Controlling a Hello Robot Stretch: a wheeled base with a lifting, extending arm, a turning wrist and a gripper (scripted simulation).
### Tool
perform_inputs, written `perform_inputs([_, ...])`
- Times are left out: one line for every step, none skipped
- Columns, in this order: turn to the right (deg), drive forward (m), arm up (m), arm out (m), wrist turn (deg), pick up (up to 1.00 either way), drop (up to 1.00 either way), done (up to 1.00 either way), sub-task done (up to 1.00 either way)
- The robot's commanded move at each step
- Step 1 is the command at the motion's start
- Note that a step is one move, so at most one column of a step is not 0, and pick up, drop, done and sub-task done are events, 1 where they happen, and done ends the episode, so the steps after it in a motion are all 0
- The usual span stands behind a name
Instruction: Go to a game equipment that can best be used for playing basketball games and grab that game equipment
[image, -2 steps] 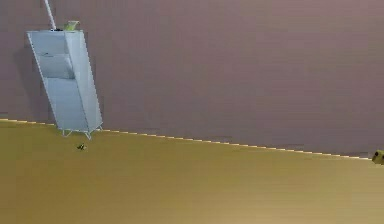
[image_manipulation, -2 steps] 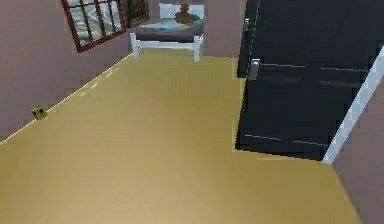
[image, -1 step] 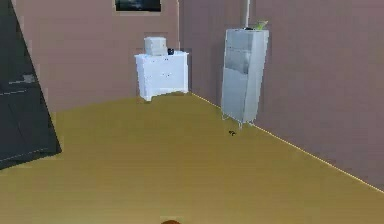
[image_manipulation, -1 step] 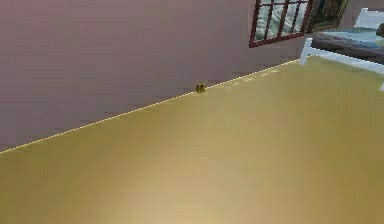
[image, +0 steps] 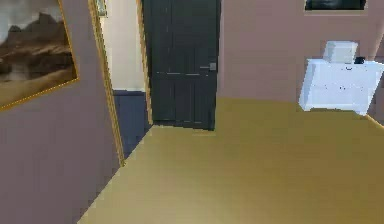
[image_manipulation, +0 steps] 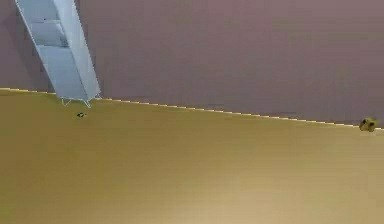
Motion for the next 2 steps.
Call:
perform_inputs([-45.0, 0.00, 0.00, 0.00, 0.0, 0.00, 0.00, 0.00, 0.00])
perform_inputs([0.0, 0.00, 0.20, 0.00, 0.0, 0.00, 0.00, 0.00, 0.00])
